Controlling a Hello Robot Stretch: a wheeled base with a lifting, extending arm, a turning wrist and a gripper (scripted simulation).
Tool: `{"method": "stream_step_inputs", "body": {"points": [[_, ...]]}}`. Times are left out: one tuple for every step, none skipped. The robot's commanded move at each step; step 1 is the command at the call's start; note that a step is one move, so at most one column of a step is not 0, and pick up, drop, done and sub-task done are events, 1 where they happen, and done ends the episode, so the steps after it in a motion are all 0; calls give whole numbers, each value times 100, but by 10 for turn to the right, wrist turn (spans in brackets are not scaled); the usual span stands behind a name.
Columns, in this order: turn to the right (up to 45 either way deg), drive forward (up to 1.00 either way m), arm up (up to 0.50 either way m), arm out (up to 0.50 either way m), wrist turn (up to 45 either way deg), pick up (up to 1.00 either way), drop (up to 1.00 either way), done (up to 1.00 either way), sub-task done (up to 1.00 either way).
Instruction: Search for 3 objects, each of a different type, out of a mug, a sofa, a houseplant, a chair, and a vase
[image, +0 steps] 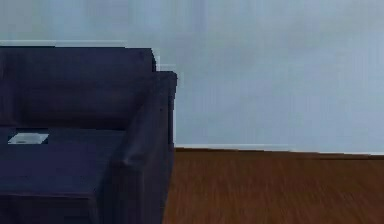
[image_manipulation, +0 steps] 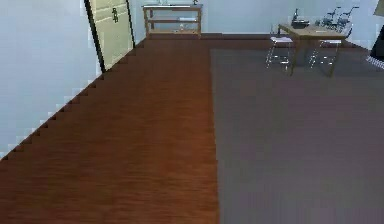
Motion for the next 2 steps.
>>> {"method": "stream_step_inputs", "body": {"points": [[-450, 0, 0, 0, 0, 0, 0, 0, 0], [0, 0, 0, 0, 0, 0, 0, 100, 0]]}}
